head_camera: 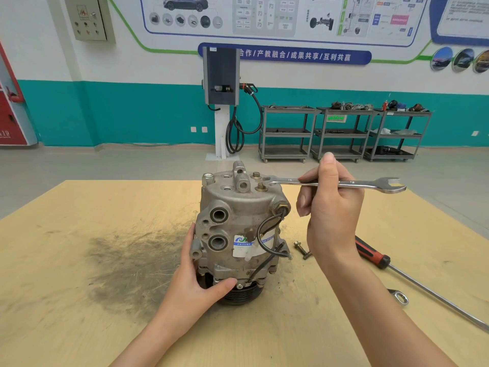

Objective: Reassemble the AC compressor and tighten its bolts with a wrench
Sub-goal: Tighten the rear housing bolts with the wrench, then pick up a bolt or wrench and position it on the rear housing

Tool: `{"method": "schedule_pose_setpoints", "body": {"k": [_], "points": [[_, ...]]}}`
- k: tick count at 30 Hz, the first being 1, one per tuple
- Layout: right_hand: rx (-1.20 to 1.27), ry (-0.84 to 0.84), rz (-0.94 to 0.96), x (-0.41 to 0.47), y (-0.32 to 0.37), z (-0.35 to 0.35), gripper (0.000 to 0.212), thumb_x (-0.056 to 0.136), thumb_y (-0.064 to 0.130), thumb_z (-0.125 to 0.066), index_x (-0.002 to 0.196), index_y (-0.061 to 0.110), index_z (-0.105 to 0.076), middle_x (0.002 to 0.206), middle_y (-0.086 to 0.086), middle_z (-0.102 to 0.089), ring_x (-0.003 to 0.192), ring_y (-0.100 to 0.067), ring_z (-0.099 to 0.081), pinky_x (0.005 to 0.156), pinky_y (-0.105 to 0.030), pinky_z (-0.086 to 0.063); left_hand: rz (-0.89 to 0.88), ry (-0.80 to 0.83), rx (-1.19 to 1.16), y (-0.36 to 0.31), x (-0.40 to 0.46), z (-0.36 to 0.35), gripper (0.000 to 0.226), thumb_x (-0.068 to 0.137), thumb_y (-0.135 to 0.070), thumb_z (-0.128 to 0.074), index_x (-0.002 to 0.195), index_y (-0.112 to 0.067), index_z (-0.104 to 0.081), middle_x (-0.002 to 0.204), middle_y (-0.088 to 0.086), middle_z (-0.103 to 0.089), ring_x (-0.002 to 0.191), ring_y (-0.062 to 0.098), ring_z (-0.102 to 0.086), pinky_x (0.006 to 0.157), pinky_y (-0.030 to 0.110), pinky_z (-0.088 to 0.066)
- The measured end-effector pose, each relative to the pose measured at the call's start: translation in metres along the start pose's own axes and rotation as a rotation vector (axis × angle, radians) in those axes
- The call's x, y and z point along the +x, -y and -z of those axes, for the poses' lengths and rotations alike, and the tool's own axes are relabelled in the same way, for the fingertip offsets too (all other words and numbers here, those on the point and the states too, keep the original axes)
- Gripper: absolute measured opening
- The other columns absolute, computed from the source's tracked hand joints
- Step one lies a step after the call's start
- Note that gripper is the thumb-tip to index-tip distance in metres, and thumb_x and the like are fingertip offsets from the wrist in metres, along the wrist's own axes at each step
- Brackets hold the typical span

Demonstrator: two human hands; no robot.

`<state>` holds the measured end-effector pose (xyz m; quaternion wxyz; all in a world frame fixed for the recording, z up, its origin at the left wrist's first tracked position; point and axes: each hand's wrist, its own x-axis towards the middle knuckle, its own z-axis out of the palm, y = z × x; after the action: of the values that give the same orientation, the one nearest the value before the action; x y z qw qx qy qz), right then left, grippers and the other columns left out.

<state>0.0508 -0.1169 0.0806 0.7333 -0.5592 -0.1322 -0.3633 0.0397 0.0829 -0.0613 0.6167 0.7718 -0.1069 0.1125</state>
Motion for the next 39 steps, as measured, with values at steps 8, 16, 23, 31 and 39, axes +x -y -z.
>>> {"method": "schedule_pose_setpoints", "body": {"k": [8,16,23,31,39], "points": [[0.05,0.021,-0.061,0.002,-0.001,0.002,0.047,0.095,0.038,-0.044,0.055,0.024,-0.063,0.04,0.0,-0.045,0.034,-0.017,-0.038,0.038,-0.022,-0.034,0.005,0.007,0.003,-0.002,-0.001,0.0,0.134,0.046,-0.074,-0.079,0.154,-0.037,-0.008,0.125,-0.044,-0.05,0.117,-0.02,-0.048,0.084,-0.006,-0.033],[-0.058,0.105,0.095,0.006,0.013,0.008,0.022,0.099,0.029,-0.048,0.086,0.016,-0.061,0.068,0.003,-0.062,0.064,-0.015,-0.06,0.058,-0.025,-0.051,0.066,-0.021,0.006,-0.016,-0.004,-0.002,0.12,0.044,-0.067,-0.082,0.137,-0.065,-0.006,0.137,-0.031,-0.048,0.118,-0.021,-0.046,0.087,-0.002,-0.036],[-0.223,0.173,0.04,0.006,0.012,0.023,0.025,0.096,0.042,-0.049,0.095,0.021,-0.061,0.092,-0.004,-0.07,0.087,-0.017,-0.067,0.074,-0.024,-0.05,0.1,-0.154,-0.128,-0.043,-0.03,-0.03,0.143,0.038,-0.058,-0.089,0.133,-0.069,0.016,0.115,-0.062,-0.037,0.111,-0.028,-0.045,0.106,0.025,-0.029],[-0.406,0.182,-0.112,0.006,0.006,0.08,0.03,0.098,0.04,-0.046,0.098,0.016,-0.065,0.089,-0.003,-0.072,0.083,-0.018,-0.068,0.073,-0.028,-0.054,0.226,-0.258,-0.384,-0.044,-0.041,-0.005,0.149,0.032,-0.037,-0.083,0.148,-0.055,0.008,0.16,0.011,-0.025,0.144,0.021,-0.031,0.118,0.045,-0.024],[-0.685,0.35,-0.273,-0.017,-0.027,0.129,0.015,0.096,0.03,-0.055,0.09,0.02,-0.065,0.081,0.002,-0.074,0.075,-0.016,-0.07,0.073,-0.039,-0.054,0.165,-0.066,-0.27,-0.026,-0.019,0.013,0.14,0.046,-0.063,-0.087,0.157,-0.031,-0.007,0.156,-0.02,-0.026,0.14,0.0,-0.03,0.116,0.028,-0.024]]}}
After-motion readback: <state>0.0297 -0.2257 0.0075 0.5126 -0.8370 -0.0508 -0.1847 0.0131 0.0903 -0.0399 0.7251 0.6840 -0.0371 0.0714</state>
